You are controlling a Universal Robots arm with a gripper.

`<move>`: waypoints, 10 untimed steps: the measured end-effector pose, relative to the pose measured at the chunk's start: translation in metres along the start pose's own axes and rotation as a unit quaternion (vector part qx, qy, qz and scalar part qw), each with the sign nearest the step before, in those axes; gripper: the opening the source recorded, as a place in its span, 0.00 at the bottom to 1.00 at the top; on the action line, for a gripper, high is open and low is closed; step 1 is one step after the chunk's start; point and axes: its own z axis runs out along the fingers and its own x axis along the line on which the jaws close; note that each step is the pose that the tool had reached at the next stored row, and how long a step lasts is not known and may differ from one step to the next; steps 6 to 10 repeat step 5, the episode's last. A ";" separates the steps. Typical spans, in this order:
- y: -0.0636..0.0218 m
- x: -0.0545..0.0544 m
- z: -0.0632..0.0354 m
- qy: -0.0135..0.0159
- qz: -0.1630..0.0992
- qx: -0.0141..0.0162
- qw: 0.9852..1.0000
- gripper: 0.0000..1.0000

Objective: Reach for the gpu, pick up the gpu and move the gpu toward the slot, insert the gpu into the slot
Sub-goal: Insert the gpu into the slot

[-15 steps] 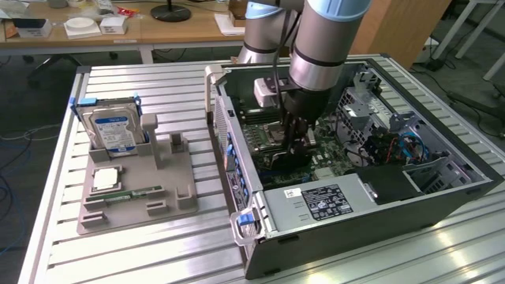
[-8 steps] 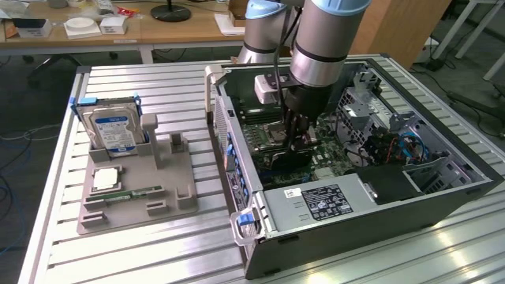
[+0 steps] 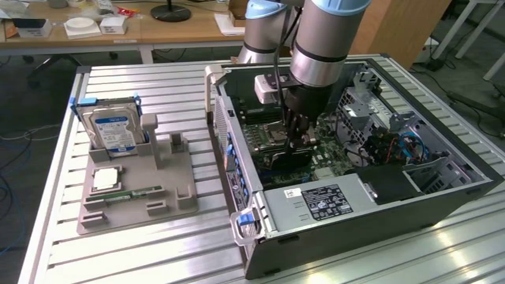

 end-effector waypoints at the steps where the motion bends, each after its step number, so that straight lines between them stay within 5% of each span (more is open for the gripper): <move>1: 0.0000 0.000 0.0000 0.000 0.000 0.000 1.000 0.10; 10: 0.0000 0.000 0.0000 0.000 0.000 0.000 1.000 0.10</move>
